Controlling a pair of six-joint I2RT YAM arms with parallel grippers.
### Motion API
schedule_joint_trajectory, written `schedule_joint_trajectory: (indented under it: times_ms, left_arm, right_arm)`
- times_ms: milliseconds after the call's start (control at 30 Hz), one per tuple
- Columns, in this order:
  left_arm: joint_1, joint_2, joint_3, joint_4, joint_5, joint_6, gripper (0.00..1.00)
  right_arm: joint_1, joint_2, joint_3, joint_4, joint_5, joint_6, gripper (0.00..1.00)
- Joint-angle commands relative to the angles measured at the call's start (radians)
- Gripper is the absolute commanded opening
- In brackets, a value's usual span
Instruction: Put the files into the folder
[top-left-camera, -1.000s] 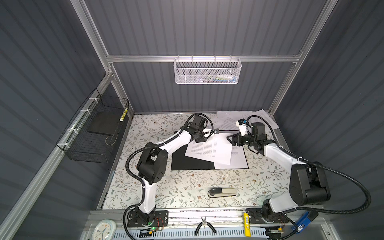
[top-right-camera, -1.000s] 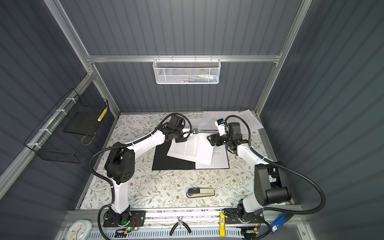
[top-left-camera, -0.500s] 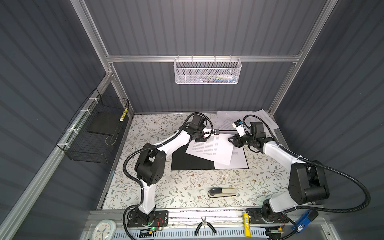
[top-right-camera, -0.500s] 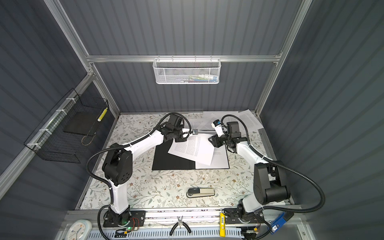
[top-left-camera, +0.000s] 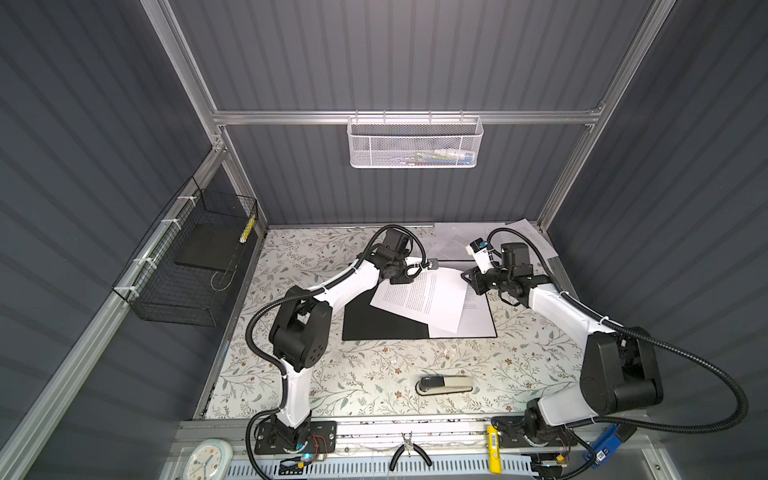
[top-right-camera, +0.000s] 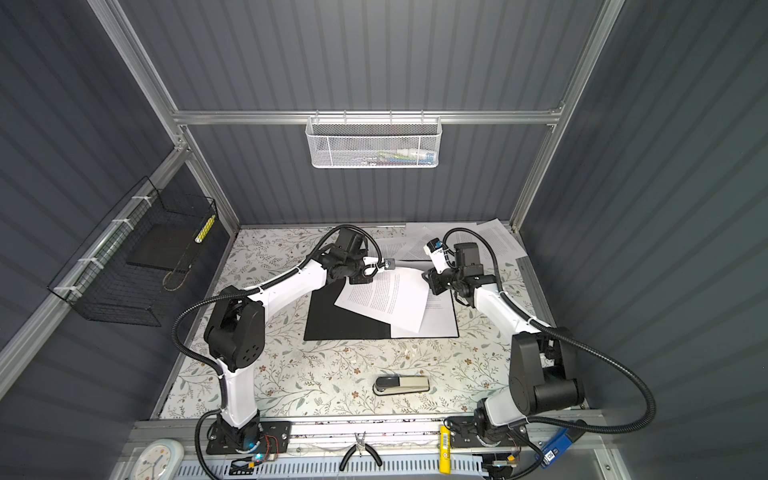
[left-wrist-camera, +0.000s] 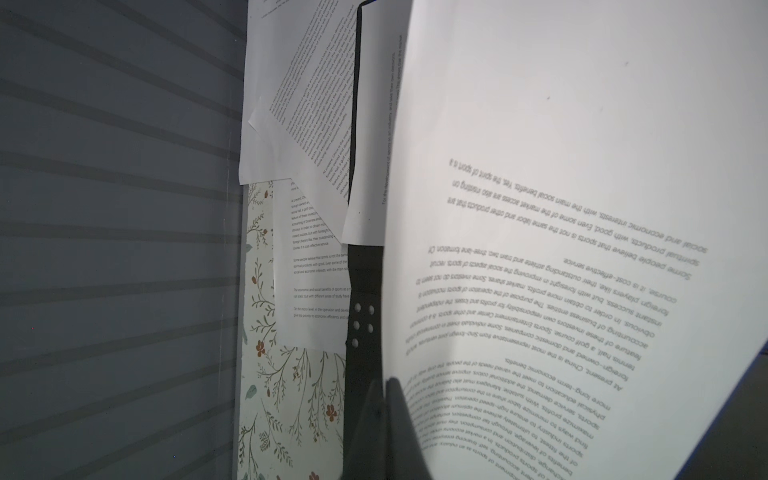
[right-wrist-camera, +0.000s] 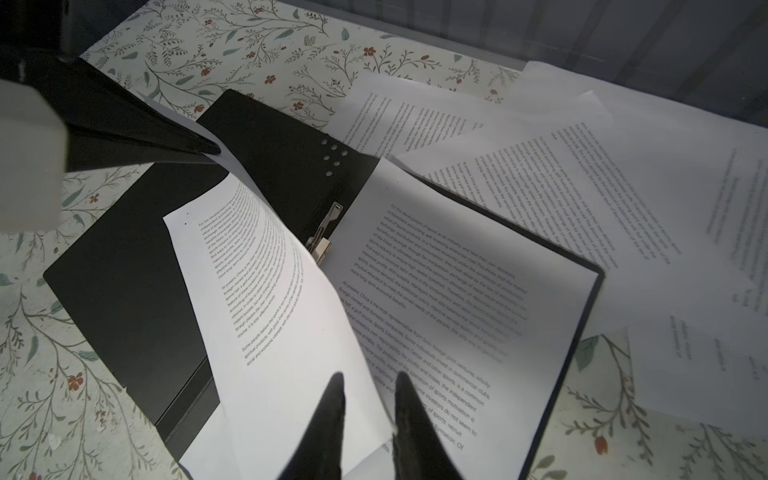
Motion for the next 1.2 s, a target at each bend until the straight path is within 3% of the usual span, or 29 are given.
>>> schedule_joint_trajectory:
  times_ms: [0, 400, 600, 700, 767, 800, 833, 1000, 1167]
  left_arm:
    - [0.007, -0.041, -0.012, -0.032, 0.031, 0.034, 0.0]
    - [0.01, -0.048, -0.013, -0.029, 0.029, 0.037, 0.0]
    - [0.012, -0.049, -0.016, -0.021, 0.022, 0.035, 0.0]
    - [0.013, -0.052, -0.022, 0.004, 0.005, 0.021, 0.0]
    - [0.019, -0.053, -0.022, 0.026, -0.006, -0.008, 0.2]
    - [0.021, -0.054, -0.025, 0.063, -0.037, -0.039, 0.49]
    - [0.021, -0.053, -0.035, 0.125, -0.085, -0.078, 0.98]
    - [0.023, -0.083, -0.009, 0.2, -0.193, -0.25, 1.0]
    - [0.023, -0.169, 0.055, 0.172, -0.319, -0.619, 1.0]
  right_arm:
    - [0.011, -0.018, -0.005, 0.01, 0.019, -0.003, 0.2]
    - [0.024, 0.001, 0.012, -0.034, 0.051, -0.024, 0.13]
    - [0.028, -0.005, 0.014, -0.036, 0.073, -0.011, 0.0]
    - [0.028, -0.022, 0.018, -0.041, 0.115, 0.009, 0.0]
    - [0.028, -0.042, 0.02, -0.04, 0.101, 0.038, 0.0]
    - [0.028, -0.051, 0.018, -0.037, 0.1, 0.062, 0.0]
    - [0.027, -0.06, 0.021, -0.039, 0.107, 0.089, 0.0]
    - [0.017, -0.068, 0.084, -0.143, 0.126, 0.235, 0.0]
    - [-0.041, -0.09, 0.095, -0.211, 0.156, 0.418, 0.0]
